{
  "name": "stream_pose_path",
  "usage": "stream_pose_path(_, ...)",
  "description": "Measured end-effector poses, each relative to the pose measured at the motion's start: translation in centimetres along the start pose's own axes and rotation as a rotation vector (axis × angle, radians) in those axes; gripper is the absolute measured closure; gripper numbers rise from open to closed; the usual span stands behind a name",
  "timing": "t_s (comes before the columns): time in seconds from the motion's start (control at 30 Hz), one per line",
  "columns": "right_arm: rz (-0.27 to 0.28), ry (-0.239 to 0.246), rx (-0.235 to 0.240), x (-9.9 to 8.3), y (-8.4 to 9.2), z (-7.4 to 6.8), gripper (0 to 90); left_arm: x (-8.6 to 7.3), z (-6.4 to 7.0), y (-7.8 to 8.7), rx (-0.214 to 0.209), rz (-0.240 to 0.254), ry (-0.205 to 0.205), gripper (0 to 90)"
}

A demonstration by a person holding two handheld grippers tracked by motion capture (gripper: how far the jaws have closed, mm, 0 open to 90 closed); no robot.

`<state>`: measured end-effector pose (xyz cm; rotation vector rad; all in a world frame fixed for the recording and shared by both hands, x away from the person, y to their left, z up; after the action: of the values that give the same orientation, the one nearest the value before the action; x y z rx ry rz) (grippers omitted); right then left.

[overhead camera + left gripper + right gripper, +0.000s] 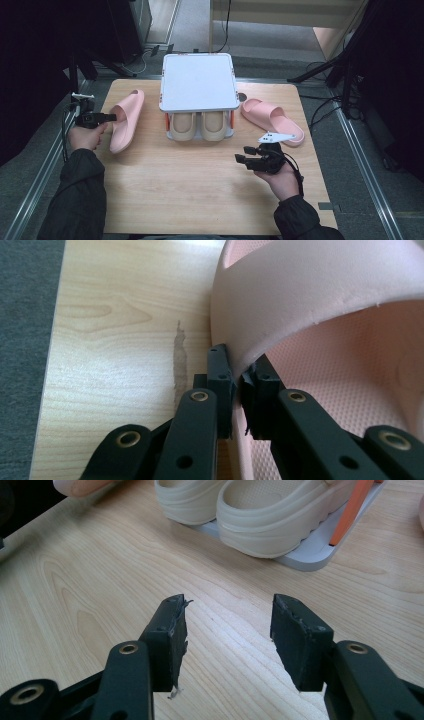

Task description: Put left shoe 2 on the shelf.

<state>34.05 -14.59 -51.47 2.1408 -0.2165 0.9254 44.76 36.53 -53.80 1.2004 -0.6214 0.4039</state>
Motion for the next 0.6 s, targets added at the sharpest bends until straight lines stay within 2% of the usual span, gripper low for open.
stream_pose_path(0.1,0.004,-0.007,-0.003,0.1,0.1,0.1,49.4,0.8,0.5,0.4,0.021,0.01,-0.023,83.6)
stream_pose_path(0.23,0.009,-0.006,0.006,0.3,0.0,0.1,49.4,2.0,1.1,1.3,0.013,0.025,-0.028,83.6)
stream_pose_path(0.4,0.003,0.003,0.011,0.3,-0.2,-0.1,49.4,4.1,2.3,2.5,0.012,0.011,-0.046,83.4)
stream_pose_path(0.6,-0.002,0.005,0.016,0.4,-0.4,-0.3,49.4,6.7,3.5,4.1,0.03,0.009,-0.066,83.2)
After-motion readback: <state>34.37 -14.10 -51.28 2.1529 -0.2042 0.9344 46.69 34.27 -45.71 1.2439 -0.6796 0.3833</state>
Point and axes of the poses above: each handheld gripper's, and its own axes: y roughly backward along the jaws, x roughly out of its top, z roughly to its right, the point moved 6 cm from there along -y, roughly forward along the jaws, and after that the axes turned 15 degrees about -y, right-handed, at the moved point
